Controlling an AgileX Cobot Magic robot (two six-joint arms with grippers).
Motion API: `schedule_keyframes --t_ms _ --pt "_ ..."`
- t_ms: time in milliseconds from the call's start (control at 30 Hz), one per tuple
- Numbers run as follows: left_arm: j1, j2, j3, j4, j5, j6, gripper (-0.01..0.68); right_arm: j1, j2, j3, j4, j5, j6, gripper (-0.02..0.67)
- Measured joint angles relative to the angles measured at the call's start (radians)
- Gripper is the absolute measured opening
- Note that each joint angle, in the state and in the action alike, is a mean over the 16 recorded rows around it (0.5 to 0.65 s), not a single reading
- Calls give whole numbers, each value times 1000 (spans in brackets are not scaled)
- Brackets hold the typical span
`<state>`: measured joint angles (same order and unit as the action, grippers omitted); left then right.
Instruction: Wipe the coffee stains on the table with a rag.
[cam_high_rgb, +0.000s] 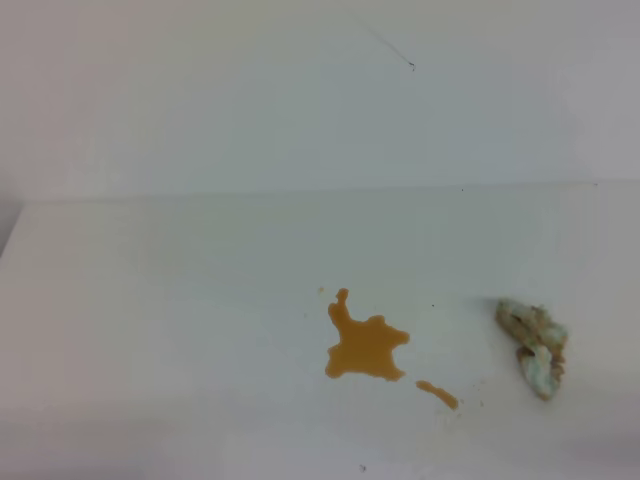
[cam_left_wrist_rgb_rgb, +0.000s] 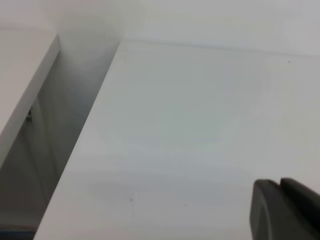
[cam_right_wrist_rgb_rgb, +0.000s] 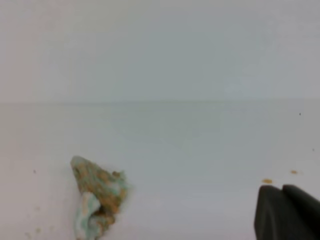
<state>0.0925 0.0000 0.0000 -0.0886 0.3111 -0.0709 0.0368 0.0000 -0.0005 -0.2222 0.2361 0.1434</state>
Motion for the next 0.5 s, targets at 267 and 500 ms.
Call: schedule_keyframes --t_ms 267,500 --pt "0 0 0 0 0 0 -1 0 0 0 -1 -116 1 -3" --pt "0 0 0 0 0 0 -1 0 -2 0 -5 -217 7 -3"
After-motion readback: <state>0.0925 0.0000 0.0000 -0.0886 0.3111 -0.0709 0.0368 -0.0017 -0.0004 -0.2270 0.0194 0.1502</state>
